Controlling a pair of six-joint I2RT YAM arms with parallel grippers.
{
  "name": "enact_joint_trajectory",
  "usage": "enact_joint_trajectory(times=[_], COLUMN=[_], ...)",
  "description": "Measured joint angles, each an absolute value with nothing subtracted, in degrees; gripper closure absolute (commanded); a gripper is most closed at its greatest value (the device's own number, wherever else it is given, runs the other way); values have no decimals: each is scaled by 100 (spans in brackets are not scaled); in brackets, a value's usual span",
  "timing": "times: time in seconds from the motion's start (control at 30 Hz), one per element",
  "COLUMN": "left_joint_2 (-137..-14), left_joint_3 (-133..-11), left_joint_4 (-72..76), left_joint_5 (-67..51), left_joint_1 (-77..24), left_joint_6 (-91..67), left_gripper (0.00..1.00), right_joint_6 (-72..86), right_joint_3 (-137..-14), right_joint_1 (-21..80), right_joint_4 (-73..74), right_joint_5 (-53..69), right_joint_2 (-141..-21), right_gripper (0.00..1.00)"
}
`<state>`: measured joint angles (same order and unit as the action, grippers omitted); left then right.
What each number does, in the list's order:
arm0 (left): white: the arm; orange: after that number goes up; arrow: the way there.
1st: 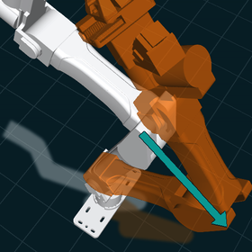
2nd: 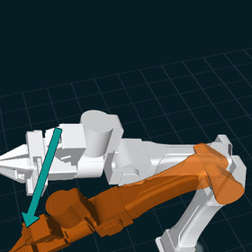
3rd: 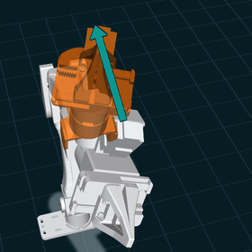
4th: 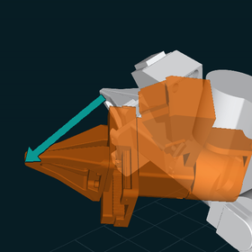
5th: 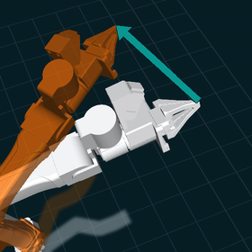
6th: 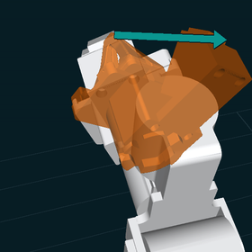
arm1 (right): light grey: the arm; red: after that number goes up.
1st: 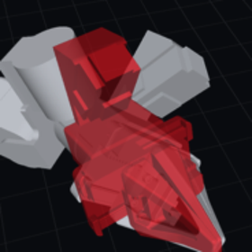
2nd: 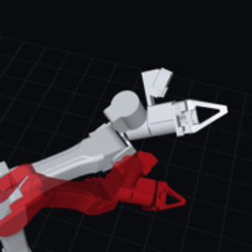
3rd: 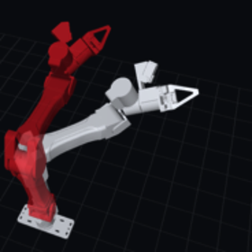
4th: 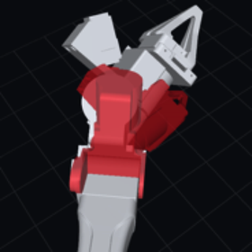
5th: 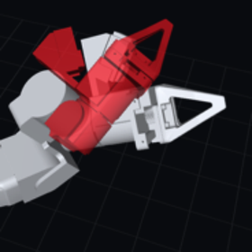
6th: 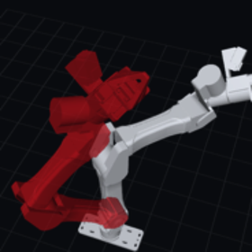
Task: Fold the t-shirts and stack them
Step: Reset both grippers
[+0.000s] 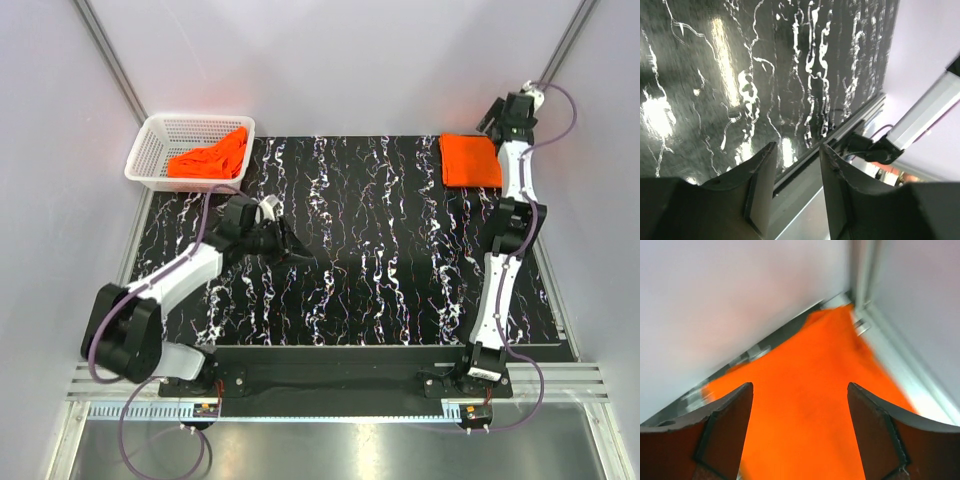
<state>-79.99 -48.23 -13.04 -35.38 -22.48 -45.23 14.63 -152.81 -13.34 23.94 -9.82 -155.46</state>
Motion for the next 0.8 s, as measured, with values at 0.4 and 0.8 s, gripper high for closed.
enact_joint_trajectory(times=[0.4, 0.8], left_joint_2=[-5990, -3216], left_joint_3=[-2904, -976], left_joint_4=[-589, 82], left_joint_5=[-3470, -3175], left_joint_1=[-2244, -2235], left_joint_6=[-6055, -7255], left_gripper=[35, 27], right_joint_6=[2587, 3677], right_joint_3=[-10558, -4456], right_joint_1=[696, 1295], right_joint_4=[3400, 3144], right_joint_5=[694, 1887], right_joint_2=[-10962, -7417], right_gripper=[0, 0])
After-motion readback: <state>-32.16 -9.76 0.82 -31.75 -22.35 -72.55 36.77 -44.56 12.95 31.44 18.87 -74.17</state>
